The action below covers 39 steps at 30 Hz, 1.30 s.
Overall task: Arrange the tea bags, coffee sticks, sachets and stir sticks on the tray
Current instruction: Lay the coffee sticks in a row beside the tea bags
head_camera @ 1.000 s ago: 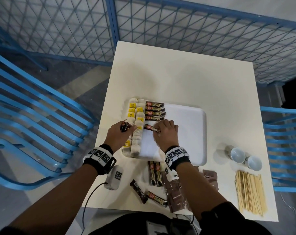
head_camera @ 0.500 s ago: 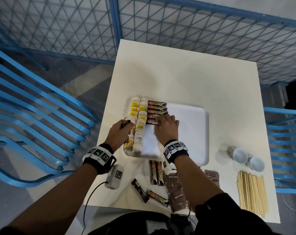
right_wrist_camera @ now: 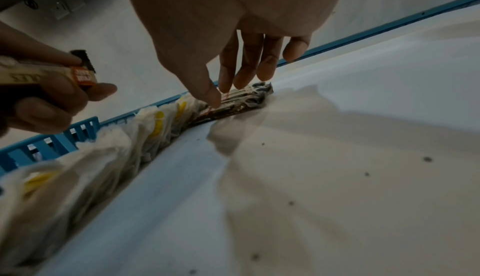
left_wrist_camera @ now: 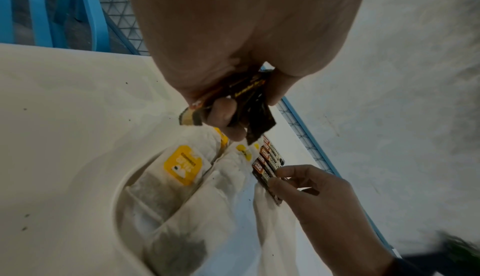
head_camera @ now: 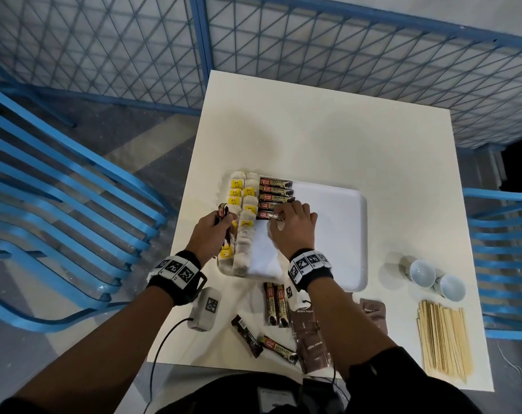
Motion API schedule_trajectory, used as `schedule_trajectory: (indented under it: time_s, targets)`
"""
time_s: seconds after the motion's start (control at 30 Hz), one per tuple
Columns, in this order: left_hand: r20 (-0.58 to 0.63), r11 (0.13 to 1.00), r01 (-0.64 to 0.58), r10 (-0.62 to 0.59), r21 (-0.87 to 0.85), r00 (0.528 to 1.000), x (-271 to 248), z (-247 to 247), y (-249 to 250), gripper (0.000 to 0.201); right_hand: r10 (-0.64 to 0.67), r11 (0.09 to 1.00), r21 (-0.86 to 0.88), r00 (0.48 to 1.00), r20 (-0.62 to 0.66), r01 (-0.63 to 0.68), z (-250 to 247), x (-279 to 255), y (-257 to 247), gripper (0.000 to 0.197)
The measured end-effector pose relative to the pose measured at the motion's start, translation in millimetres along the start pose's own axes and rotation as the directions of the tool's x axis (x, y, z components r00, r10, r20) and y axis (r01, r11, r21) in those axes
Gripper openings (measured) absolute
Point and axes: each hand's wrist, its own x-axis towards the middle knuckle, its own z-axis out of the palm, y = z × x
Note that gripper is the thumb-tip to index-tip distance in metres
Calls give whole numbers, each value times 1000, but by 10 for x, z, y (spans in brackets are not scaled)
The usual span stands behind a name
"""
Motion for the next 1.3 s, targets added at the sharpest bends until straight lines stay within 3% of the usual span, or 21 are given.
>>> schedule_trajectory:
  time_s: [0.13, 0.23, 0.33, 0.4, 0.5, 0.67, 0.73, 0.87, 0.93, 1.1, 1.17, 1.3]
  targets:
    - [-4, 998, -55, 55, 41, 998, -38, 28, 100, 24, -8, 995, 94, 1000, -27, 11, -45, -31, -117, 23]
    - [-11, 994, -95, 96, 54, 995, -43, 52, 148, 23, -31, 951, 308, 999, -11, 33, -86, -45, -226, 17]
    - [-34, 996, -86, 87, 13, 996, -27, 80, 163, 29, 0, 836, 539, 984, 179, -98, -160, -67, -356, 14]
    - [-33, 996, -89, 88, -23, 996, -34, 95, 169, 27, -3, 787, 580, 939, 344, -210, -220, -92, -446, 22]
    - [10, 988, -122, 123, -94, 992, -84, 89, 173, 20, -48, 728, 631, 898, 437, -268, -313, -163, -536, 26]
    - [68, 968, -103, 122, -230, 990, -171, 72, 119, 19, 10, 621, 710, 909, 416, -332, -383, -292, -490, 16]
    - [58, 966, -74, 91, -248, 994, -190, 73, 105, 19, 32, 630, 709, 923, 384, -317, -413, -313, -435, 14]
    - [46, 981, -38, 48, -192, 998, -224, 103, 94, 36, 60, 675, 680, 940, 335, -286, -471, -347, -337, 11]
    - [34, 984, -48, 54, -171, 998, -251, 121, 93, 35, 74, 670, 683, 942, 328, -291, -515, -369, -335, 10]
    - [13, 986, -58, 61, -155, 998, -309, 136, 89, 16, 96, 618, 705, 923, 373, -349, -535, -419, -371, 21]
    - [18, 987, -58, 61, -148, 998, -327, 132, 79, 16, 115, 605, 712, 924, 364, -356, -515, -440, -374, 23]
    - [8, 987, -41, 43, -158, 999, -343, 105, 48, 25, 118, 495, 781, 920, 373, -381, -585, -450, -336, 15]
